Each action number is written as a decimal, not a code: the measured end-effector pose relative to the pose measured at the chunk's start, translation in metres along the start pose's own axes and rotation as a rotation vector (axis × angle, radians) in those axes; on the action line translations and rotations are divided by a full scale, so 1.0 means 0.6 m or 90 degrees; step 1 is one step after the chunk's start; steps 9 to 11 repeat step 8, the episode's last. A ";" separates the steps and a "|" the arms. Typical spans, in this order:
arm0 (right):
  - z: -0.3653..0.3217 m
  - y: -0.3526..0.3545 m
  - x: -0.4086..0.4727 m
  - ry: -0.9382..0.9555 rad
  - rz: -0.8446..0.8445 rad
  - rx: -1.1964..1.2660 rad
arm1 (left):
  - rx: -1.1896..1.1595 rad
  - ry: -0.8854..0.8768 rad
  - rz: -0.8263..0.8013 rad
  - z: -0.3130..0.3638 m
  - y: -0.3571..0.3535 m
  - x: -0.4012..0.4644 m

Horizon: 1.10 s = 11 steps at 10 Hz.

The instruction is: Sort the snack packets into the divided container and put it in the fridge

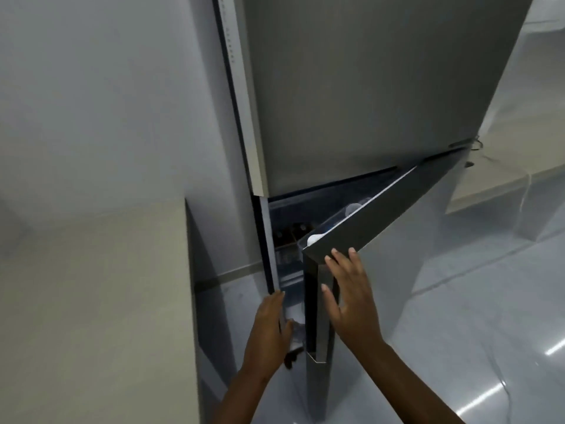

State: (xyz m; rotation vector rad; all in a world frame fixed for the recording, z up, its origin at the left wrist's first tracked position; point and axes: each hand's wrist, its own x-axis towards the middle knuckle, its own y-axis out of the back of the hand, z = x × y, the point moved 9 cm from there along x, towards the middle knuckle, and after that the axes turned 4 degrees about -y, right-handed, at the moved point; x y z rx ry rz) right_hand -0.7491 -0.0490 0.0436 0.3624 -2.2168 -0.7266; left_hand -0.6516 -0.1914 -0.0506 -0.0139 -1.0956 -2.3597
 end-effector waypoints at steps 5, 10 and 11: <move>0.009 -0.300 0.227 0.133 -0.170 -0.104 | 0.111 0.088 0.053 -0.144 0.097 0.142; -0.077 -0.387 0.207 0.193 -0.157 0.110 | 0.146 0.232 0.159 -0.212 0.211 0.131; -0.077 -0.387 0.207 0.193 -0.157 0.110 | 0.146 0.232 0.159 -0.212 0.211 0.131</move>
